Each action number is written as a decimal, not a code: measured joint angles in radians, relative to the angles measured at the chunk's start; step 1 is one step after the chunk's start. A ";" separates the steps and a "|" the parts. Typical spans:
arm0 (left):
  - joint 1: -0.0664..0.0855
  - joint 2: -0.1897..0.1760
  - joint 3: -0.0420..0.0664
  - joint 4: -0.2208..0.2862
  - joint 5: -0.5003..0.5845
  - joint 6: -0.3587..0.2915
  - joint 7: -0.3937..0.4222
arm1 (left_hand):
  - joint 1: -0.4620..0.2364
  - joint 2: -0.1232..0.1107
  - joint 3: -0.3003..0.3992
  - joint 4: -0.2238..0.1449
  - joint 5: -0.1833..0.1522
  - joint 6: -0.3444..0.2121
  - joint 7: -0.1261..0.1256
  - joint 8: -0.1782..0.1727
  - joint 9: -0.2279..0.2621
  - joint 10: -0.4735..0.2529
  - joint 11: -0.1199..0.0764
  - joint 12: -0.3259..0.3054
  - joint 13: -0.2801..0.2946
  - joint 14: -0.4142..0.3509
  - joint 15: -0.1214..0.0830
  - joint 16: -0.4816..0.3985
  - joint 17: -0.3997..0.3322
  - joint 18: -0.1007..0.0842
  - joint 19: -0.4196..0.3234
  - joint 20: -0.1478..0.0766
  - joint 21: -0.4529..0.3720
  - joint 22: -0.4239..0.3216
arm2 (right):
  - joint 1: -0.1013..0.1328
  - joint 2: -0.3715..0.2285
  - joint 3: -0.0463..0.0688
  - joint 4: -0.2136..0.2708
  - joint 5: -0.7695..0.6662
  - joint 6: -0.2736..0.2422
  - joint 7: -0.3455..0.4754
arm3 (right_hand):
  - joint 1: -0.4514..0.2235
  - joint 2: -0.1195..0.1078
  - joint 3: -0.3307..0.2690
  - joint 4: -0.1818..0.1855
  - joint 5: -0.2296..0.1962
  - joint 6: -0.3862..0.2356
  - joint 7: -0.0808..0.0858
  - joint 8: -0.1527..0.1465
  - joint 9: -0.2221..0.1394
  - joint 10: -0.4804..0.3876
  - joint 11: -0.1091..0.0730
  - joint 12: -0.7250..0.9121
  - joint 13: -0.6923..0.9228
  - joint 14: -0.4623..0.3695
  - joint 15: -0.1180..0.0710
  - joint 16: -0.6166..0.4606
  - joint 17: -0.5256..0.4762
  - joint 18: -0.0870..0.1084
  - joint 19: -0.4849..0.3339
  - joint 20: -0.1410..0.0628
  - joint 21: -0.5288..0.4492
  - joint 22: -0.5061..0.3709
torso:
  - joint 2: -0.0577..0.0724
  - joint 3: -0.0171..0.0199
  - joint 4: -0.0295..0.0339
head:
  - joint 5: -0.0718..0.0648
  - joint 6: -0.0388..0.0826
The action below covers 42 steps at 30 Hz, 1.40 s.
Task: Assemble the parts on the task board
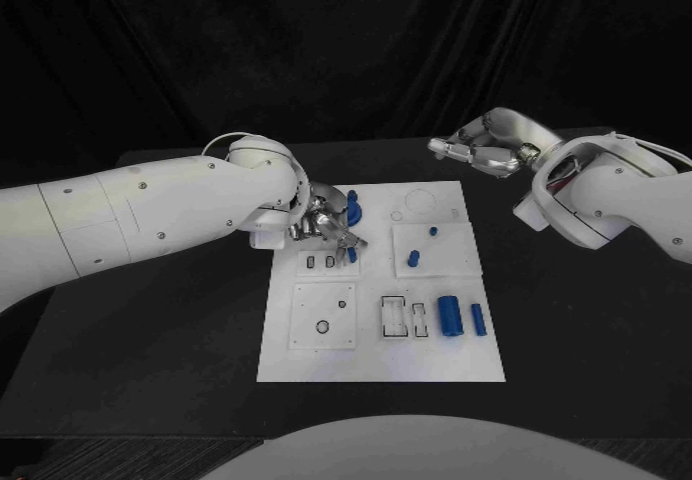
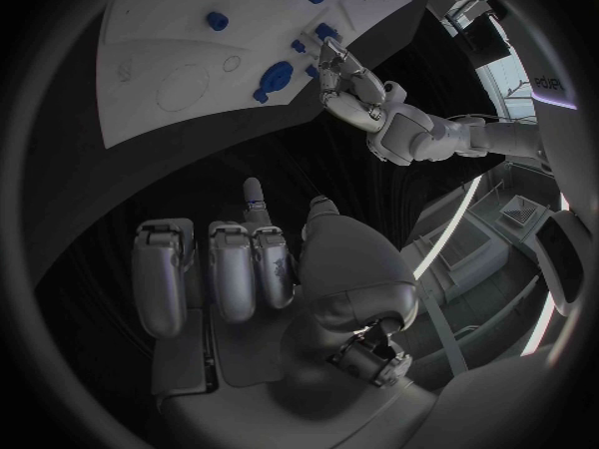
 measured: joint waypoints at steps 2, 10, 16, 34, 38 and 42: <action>-0.001 0.000 0.000 -0.001 0.000 0.001 0.000 | 0.000 0.000 0.000 0.000 0.000 0.000 0.000 -0.002 0.000 0.000 0.000 0.000 0.000 0.000 0.000 0.000 0.000 0.000 0.000 0.000 -0.001 0.000 | 0.000 0.001 0.000 -0.001 0.000 0.002 0.001 | 0.001 -0.001 0.000 0.000 0.000 0.000 0.000 0.000 0.001 0.000 0.000 0.000 0.000 0.000 0.000 0.000 0.000 0.000 0.000 0.000 -0.002 0.000 | 0.000 0.0000 0.0001 | 0.000 0.000; -0.004 0.004 0.000 -0.002 0.000 0.011 0.000 | 0.000 0.000 0.008 -0.003 -0.005 0.014 0.000 -0.011 -0.006 0.000 0.000 0.000 0.000 0.000 0.000 0.000 0.000 0.000 0.000 0.000 -0.004 0.000 | -0.001 0.003 0.000 -0.005 0.000 0.008 0.003 | 0.004 -0.005 -0.003 -0.003 0.004 0.000 0.000 0.000 0.001 0.000 0.000 0.000 0.000 0.000 0.000 0.000 0.000 0.000 0.000 0.000 -0.002 0.000 | 0.000 0.0002 0.0005 | -0.002 0.000; -0.006 0.008 0.000 -0.005 0.000 0.020 -0.001 | 0.000 0.000 0.014 -0.008 -0.009 0.025 -0.004 -0.012 -0.008 0.000 0.000 0.000 0.000 0.000 0.000 0.000 0.000 0.000 0.000 0.000 -0.004 0.000 | -0.002 0.004 0.000 -0.006 0.000 0.011 0.005 | 0.006 -0.006 -0.006 0.000 0.004 0.000 0.000 0.000 0.002 0.000 0.000 0.000 0.000 0.000 0.000 0.000 0.000 0.000 0.000 0.000 -0.002 0.000 | 0.000 0.0005 0.0006 | -0.002 0.000; -0.010 0.013 0.000 -0.012 0.000 0.037 -0.002 | 0.035 -0.016 0.075 -0.069 0.003 0.039 -0.011 -0.052 -0.020 0.000 0.000 0.000 0.000 0.000 0.000 0.000 0.000 0.000 0.000 0.000 -0.011 0.000 | -0.003 0.005 0.000 -0.007 0.000 0.019 0.006 | 0.039 -0.010 -0.008 -0.003 0.004 0.000 0.000 0.000 0.006 0.000 0.000 0.000 0.000 0.000 0.000 0.000 0.000 0.000 0.000 0.000 -0.002 0.001 | 0.001 0.0000 0.0008 | -0.001 0.000; -0.011 0.013 0.000 -0.013 0.000 0.038 -0.002 | 0.040 -0.021 0.092 -0.081 0.017 0.039 -0.011 -0.061 -0.022 0.000 0.000 0.000 0.000 0.000 0.000 0.000 0.000 0.000 0.000 0.000 -0.015 0.000 | -0.003 0.005 0.000 -0.007 0.000 0.022 0.006 | 0.048 -0.008 -0.008 -0.003 0.012 0.000 0.000 0.000 0.007 0.000 0.000 0.000 0.000 0.000 0.000 0.000 0.000 0.000 0.000 0.000 -0.002 0.001 | 0.000 0.0000 0.0006 | -0.001 0.000; -0.011 0.013 0.000 -0.014 0.000 0.038 -0.002 | 0.040 -0.021 0.115 -0.090 0.038 0.040 -0.010 -0.072 -0.024 0.000 0.000 0.000 0.000 0.000 0.000 0.000 0.000 0.000 0.000 0.000 -0.015 0.000 | -0.003 0.004 0.000 -0.007 0.000 0.024 0.006 | 0.050 -0.006 -0.008 -0.003 0.016 0.000 0.000 0.000 0.008 0.000 0.000 0.000 0.000 0.000 0.000 0.000 0.000 0.000 0.000 0.000 -0.002 0.000 | 0.000 0.0000 0.0003 | 0.000 0.000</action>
